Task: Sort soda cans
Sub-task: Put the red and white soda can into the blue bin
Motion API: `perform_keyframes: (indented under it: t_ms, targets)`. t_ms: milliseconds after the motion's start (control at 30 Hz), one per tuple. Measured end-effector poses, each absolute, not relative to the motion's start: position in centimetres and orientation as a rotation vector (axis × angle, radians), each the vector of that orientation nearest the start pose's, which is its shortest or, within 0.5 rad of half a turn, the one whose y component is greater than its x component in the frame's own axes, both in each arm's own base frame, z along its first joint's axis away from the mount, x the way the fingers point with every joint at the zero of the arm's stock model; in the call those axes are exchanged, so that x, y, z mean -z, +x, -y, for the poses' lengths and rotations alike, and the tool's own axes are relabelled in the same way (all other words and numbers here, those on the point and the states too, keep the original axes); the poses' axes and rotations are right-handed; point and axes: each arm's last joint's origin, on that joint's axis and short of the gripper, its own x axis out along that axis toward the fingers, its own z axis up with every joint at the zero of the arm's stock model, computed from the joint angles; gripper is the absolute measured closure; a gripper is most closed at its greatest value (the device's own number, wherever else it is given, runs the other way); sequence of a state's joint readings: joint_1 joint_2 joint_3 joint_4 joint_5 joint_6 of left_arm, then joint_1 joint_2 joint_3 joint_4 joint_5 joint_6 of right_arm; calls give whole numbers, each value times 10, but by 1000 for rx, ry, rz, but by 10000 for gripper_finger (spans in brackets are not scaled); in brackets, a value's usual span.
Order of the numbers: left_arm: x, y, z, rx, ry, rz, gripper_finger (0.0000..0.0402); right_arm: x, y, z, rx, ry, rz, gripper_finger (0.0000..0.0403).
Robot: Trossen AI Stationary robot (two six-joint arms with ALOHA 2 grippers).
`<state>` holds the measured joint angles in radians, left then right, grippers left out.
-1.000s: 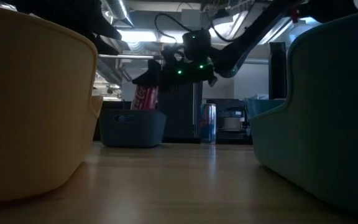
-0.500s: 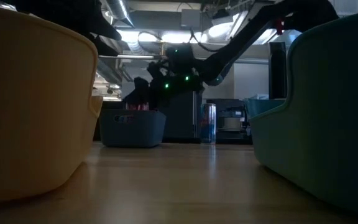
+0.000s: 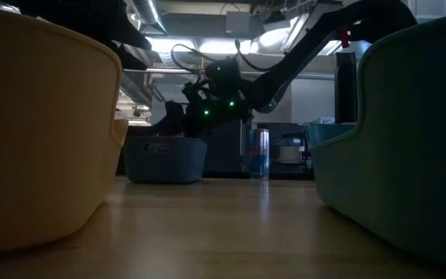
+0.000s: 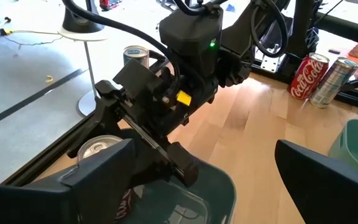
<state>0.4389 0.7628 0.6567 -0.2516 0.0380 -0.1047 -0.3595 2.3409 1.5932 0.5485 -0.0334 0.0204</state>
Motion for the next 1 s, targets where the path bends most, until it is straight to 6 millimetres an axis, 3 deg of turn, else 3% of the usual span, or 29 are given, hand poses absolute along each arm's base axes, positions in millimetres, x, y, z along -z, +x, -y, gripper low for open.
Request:
perform_keyframes:
  t_ms: [233,500,800,1000]
  targets:
    - [-286,154,-71,-414,-185,-329,27,-162,486,180,278,83,-159,25]
    - [-286,154,-71,-414,-185,-328,27,-227,466,172,260,101,-225,25]
    - [-287,154,-71,-416,-186,-321,27,-313,396,153,324,10,-519,24]
    - [-287,154,-71,-416,-186,-321,27,-338,341,151,415,-76,-771,24]
